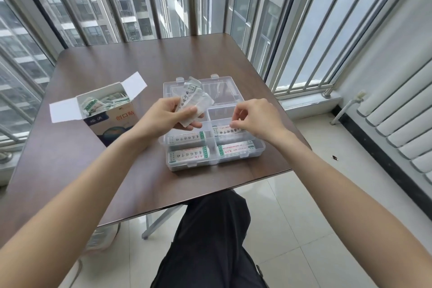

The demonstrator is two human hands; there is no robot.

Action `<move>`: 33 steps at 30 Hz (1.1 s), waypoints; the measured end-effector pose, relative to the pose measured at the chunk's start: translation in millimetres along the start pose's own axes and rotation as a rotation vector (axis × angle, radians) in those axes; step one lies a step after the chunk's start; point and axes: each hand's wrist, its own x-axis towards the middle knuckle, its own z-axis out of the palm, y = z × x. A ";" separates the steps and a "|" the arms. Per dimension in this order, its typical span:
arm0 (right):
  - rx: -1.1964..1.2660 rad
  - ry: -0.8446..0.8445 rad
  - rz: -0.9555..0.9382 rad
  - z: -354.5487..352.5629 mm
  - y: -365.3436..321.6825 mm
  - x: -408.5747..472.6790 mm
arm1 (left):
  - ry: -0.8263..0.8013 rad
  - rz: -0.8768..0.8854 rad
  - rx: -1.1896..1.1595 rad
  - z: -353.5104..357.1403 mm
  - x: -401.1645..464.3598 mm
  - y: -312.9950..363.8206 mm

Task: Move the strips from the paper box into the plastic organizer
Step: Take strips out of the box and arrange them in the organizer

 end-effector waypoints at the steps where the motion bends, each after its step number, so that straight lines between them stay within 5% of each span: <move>1: -0.067 -0.001 -0.024 -0.2 -0.9 -0.2 | -0.008 0.001 -0.006 1.5 -0.4 0.3; 10: -0.344 0.003 -0.206 1.6 5.0 -1.8 | -0.043 -0.028 -0.002 10.3 2.7 1.7; 14: 0.236 0.179 -0.061 -1.2 6.4 -8.6 | -0.079 -0.028 0.025 18.0 4.9 3.0; 18: 0.814 0.006 0.085 -5.7 -9.3 -13.0 | -0.142 -0.011 0.054 29.8 6.8 6.6; 33: 1.195 0.049 0.161 -5.6 -3.4 -7.1 | -0.015 0.003 0.071 30.7 18.3 10.2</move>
